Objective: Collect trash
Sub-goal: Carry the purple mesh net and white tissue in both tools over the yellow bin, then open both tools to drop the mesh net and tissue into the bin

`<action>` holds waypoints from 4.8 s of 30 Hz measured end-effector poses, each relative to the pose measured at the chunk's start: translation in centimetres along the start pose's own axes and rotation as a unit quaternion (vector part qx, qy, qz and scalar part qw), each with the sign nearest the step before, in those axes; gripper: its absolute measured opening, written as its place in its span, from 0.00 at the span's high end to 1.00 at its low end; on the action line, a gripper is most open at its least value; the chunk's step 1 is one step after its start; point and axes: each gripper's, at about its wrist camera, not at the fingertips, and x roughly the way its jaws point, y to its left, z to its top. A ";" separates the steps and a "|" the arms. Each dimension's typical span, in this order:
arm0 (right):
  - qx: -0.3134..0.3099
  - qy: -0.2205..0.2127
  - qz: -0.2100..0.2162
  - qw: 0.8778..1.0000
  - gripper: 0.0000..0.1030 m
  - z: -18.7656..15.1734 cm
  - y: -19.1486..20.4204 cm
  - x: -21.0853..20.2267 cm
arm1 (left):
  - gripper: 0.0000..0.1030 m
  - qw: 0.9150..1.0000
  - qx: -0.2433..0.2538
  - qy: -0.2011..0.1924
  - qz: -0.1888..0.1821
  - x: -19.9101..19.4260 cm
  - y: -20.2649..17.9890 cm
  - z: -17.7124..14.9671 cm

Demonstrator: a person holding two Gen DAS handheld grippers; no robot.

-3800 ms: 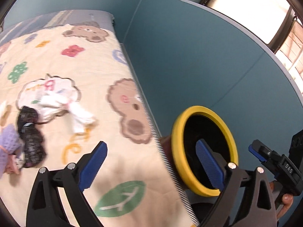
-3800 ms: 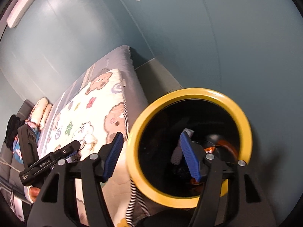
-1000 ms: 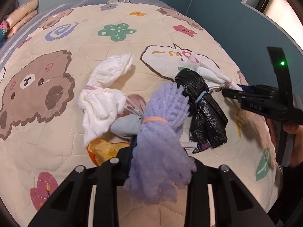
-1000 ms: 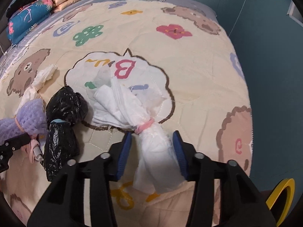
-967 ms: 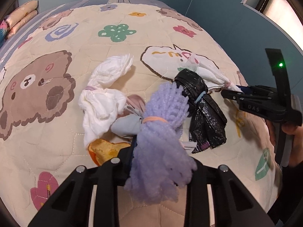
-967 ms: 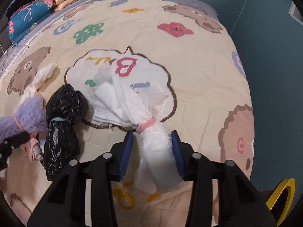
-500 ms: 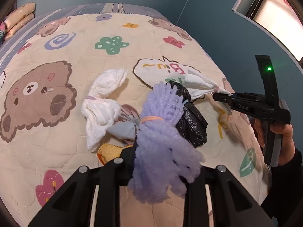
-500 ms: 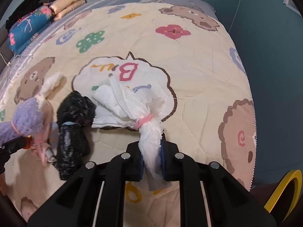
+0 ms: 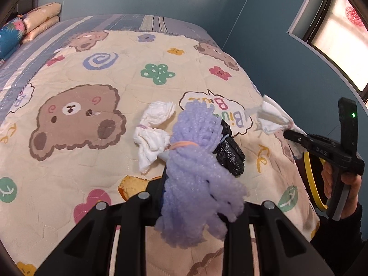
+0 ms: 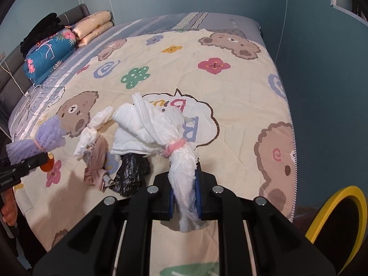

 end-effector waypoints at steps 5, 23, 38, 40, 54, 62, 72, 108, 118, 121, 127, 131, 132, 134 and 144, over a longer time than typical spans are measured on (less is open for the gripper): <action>0.011 -0.010 0.000 1.000 0.87 -1.9 -0.2 -3.4 | 0.78 1.000 -0.002 -0.012 -0.006 -2.2 -0.4 -0.5; 0.048 -0.046 -0.005 0.998 0.87 -7.5 -3.2 -11.2 | 0.78 0.999 -0.001 -0.026 -0.041 -6.2 -3.2 -1.0; 0.049 -0.039 -0.004 0.998 0.87 -10.1 -4.0 -12.6 | 0.77 0.994 -0.005 0.100 -0.041 0.7 -3.3 -4.8; 0.047 -0.040 -0.004 0.998 0.87 -10.3 -4.0 -12.8 | 0.77 0.994 -0.005 0.106 -0.037 1.2 -3.2 -5.3; 0.044 -0.031 0.006 0.999 0.87 -10.7 -3.9 -11.6 | 0.73 0.994 0.019 0.102 -0.022 0.8 -3.7 -4.7; 0.046 -0.032 0.011 0.998 0.87 -11.0 -4.0 -11.3 | 0.84 0.995 0.039 0.091 -0.006 0.3 -4.7 -4.5; 0.069 -0.071 0.001 0.995 0.87 -11.7 -5.9 -14.3 | 0.84 0.997 0.066 0.020 -0.040 -3.9 -9.8 -2.2; 0.286 -0.113 -0.118 0.944 0.86 -16.7 -25.1 -21.3 | 0.84 0.954 0.203 0.051 -0.213 6.1 -39.0 -2.1; 0.319 -0.094 -0.115 0.936 0.86 -18.0 -28.8 -19.6 | 0.84 0.952 0.202 0.083 -0.215 9.7 -42.3 -3.8; 0.318 -0.090 -0.122 0.936 0.85 -18.3 -29.3 -19.4 | 0.84 0.951 0.203 0.090 -0.216 10.3 -42.8 -4.3; 0.318 -0.090 -0.123 0.936 0.81 -18.1 -29.5 -19.1 | 0.81 0.950 0.200 0.097 -0.220 11.1 -43.3 -4.6; 0.323 -0.094 -0.134 0.932 0.71 -17.8 -29.4 -18.9 | 0.58 0.952 0.195 0.089 -0.221 10.9 -42.8 -4.4; 0.326 -0.097 -0.137 0.930 0.67 -17.8 -29.5 -19.1 | 0.51 0.952 0.194 0.085 -0.220 10.7 -42.6 -4.3; 0.331 -0.099 -0.140 0.928 0.62 -17.9 -29.5 -19.3 | 0.38 0.955 0.189 0.077 -0.216 10.4 -42.0 -4.1; 0.321 -0.112 -0.130 0.932 0.39 -17.8 -27.8 -20.0 | 0.15 0.967 0.173 0.022 -0.185 7.9 -37.2 -3.3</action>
